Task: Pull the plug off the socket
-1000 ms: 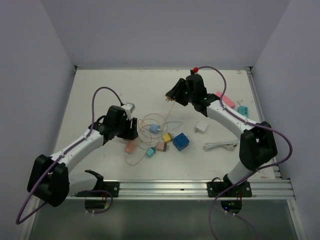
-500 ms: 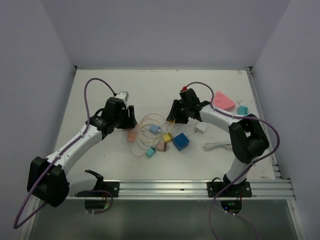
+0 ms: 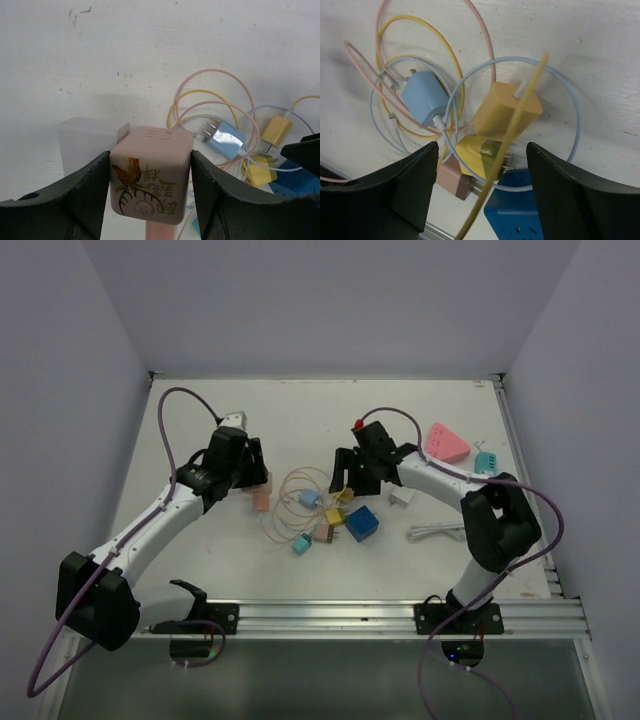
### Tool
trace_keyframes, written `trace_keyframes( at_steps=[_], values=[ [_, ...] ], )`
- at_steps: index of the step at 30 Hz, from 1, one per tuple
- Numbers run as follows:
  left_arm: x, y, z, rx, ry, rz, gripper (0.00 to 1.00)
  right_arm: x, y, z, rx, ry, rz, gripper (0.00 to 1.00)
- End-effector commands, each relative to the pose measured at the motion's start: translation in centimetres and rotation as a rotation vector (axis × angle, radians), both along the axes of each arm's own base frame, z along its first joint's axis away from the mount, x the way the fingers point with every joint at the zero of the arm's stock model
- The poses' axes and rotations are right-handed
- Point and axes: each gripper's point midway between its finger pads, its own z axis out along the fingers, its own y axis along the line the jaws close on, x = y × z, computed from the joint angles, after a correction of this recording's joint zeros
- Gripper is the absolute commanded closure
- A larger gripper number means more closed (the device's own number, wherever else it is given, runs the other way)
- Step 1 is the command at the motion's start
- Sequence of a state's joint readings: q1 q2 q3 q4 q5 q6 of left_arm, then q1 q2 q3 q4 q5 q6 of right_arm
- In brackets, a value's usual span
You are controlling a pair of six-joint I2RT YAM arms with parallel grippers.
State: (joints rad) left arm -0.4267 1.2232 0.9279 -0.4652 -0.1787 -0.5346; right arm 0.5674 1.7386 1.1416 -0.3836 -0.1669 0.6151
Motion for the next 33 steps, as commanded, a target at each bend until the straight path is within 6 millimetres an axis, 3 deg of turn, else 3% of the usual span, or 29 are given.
trace_keyframes(
  at_steps=[1, 8, 14, 16, 19, 20, 24, 29, 33],
  values=[
    [1.8, 0.2, 3.6, -0.044, -0.105, 0.072, 1.00, -0.1, -1.3, 4.0, -0.013, -0.110, 0.022, 0.24],
    [2.3, 0.7, 4.7, -0.041, -0.129, 0.109, 1.00, -1.2, -5.4, 6.9, -0.157, -0.192, 0.010, 0.20],
    [2.6, 1.5, 5.3, -0.031, -0.142, 0.159, 1.00, -1.7, -10.1, 7.7, -0.340, -0.257, -0.077, 0.19],
    [2.6, 1.7, 5.4, -0.029, -0.146, 0.170, 1.00, -1.7, -10.4, 8.4, -0.333, -0.282, -0.099, 0.19],
    [2.7, 1.7, 5.8, -0.040, -0.157, 0.178, 1.00, -1.7, -7.9, 11.0, -0.160, -0.386, -0.037, 0.19],
    [2.7, 1.7, 6.0, -0.045, -0.160, 0.179, 1.00, -1.9, -5.6, 11.6, -0.037, -0.417, 0.027, 0.19],
    [2.5, 1.7, 6.3, -0.083, -0.162, 0.214, 1.00, -3.4, -0.3, 14.5, 0.273, -0.456, 0.128, 0.20],
    [2.2, 1.8, 7.1, -0.130, -0.180, 0.255, 1.00, -5.4, 5.8, 16.8, 0.425, -0.501, 0.254, 0.20],
    [2.1, 1.4, 7.8, -0.185, -0.190, 0.268, 1.00, -5.3, 9.2, 17.2, 0.507, -0.487, 0.267, 0.20]
  ],
)
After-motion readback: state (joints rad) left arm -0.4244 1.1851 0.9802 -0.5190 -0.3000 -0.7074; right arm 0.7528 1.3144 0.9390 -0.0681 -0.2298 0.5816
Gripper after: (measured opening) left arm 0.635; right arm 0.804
